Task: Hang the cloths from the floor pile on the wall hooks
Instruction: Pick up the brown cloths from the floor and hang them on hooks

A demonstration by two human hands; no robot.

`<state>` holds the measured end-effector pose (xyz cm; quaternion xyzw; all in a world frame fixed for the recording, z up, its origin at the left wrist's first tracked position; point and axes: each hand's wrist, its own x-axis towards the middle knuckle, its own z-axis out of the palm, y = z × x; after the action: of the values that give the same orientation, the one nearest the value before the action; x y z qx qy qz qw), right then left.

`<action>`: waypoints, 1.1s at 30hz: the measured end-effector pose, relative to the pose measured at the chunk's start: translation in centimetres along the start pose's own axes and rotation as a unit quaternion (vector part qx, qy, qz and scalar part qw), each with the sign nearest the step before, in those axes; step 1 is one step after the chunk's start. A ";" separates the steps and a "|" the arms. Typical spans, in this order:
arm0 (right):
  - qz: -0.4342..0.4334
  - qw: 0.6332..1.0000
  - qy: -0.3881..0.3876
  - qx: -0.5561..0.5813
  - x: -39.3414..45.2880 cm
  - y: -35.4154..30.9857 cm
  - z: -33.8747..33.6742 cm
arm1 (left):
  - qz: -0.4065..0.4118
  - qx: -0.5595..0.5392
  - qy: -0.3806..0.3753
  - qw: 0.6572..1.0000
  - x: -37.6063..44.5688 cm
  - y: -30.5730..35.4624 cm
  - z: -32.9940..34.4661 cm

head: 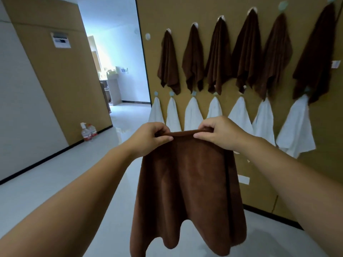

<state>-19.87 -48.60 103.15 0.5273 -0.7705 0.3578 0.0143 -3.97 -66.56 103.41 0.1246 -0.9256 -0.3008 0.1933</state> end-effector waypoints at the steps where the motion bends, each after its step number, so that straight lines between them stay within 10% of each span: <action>1: -0.004 1.000 0.003 0.005 1.7 -0.6 1.1 | -0.001 -0.003 0.004 1.000 0.6 -1.5 -1.2; 33: -0.154 0.973 0.169 0.014 60.8 2.1 12.1 | 0.079 0.054 0.227 0.969 43.6 -29.3 -26.1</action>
<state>-44.30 -103.83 117.34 0.5717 -0.6612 0.4462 0.1921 -28.29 -118.05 117.44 0.1266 -0.8792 -0.1978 0.4146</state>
